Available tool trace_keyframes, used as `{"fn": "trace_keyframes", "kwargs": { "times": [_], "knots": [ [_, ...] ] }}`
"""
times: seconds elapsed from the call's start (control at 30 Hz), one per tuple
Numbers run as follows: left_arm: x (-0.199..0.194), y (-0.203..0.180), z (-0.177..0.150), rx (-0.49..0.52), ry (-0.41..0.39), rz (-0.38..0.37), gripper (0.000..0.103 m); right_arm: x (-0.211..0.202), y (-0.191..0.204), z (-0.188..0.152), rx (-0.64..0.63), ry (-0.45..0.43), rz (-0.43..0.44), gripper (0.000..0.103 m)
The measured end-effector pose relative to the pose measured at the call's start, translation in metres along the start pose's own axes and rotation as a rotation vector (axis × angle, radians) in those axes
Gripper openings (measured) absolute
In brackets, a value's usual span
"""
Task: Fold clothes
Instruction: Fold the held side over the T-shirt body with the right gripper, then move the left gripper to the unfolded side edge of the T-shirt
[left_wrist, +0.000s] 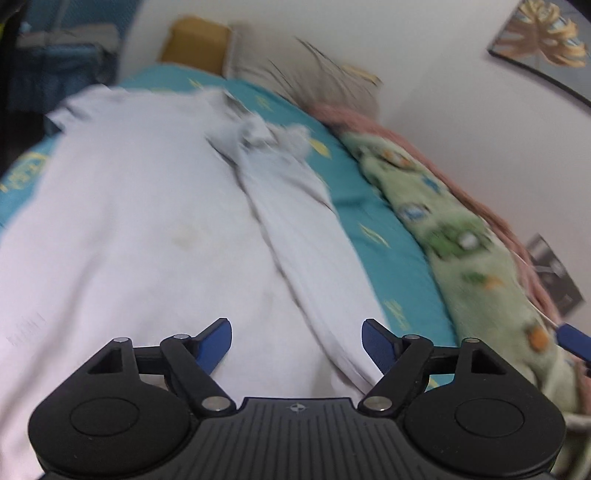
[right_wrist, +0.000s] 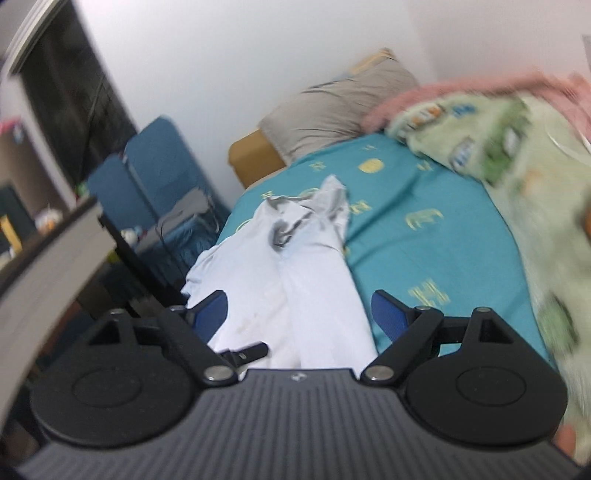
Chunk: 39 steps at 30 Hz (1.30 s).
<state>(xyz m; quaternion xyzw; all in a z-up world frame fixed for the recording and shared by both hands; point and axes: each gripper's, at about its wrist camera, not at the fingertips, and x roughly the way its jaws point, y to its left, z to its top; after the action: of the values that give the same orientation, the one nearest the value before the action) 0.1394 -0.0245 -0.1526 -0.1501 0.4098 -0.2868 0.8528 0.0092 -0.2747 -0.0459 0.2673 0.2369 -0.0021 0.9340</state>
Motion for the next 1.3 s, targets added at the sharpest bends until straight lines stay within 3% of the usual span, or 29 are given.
{"fn": "trace_keyframes", "kwargs": {
  "times": [0.1,0.3,0.5,0.6,0.73,0.77,0.83,0.93,1.1,1.17,1.23,1.3],
  "knots": [
    [0.007,-0.011,-0.015,-0.02,0.067,-0.078,0.071,-0.008,-0.018,0.009,0.08,-0.02,0.021,0.086],
    [0.044,-0.005,-0.027,-0.177,0.149,-0.186,0.058,-0.001,-0.036,0.01,0.171,0.007,0.093,0.086],
    [0.048,-0.003,-0.02,-0.206,0.059,-0.314,0.055,0.016,-0.042,0.0,0.235,0.104,0.141,0.086],
    [0.038,0.0,-0.012,-0.221,0.016,-0.408,0.055,0.018,-0.041,0.001,0.235,0.107,0.136,0.086],
    [0.036,0.011,-0.006,-0.277,-0.016,-0.453,0.055,0.023,-0.048,0.001,0.271,0.12,0.114,0.086],
    [0.038,0.013,-0.005,-0.279,-0.019,-0.423,0.055,0.025,-0.051,0.0,0.293,0.129,0.114,0.086],
    [0.045,0.02,-0.004,-0.277,-0.016,-0.317,0.039,0.029,-0.056,-0.001,0.331,0.145,0.118,0.086],
    [0.059,0.034,-0.002,-0.317,-0.011,-0.217,0.038,0.034,-0.058,-0.003,0.348,0.158,0.12,0.086],
    [0.074,0.047,0.01,-0.368,-0.001,-0.24,0.041,0.039,-0.056,-0.005,0.34,0.171,0.11,0.087],
    [0.081,0.047,0.011,-0.375,0.002,-0.252,0.047,0.042,-0.056,-0.006,0.337,0.179,0.102,0.087],
    [0.088,0.042,0.012,-0.361,0.022,-0.271,0.061,0.045,-0.056,-0.007,0.333,0.188,0.093,0.087],
    [0.093,0.038,0.013,-0.345,0.04,-0.269,0.062,0.048,-0.055,-0.008,0.337,0.197,0.087,0.087]
  ]
}}
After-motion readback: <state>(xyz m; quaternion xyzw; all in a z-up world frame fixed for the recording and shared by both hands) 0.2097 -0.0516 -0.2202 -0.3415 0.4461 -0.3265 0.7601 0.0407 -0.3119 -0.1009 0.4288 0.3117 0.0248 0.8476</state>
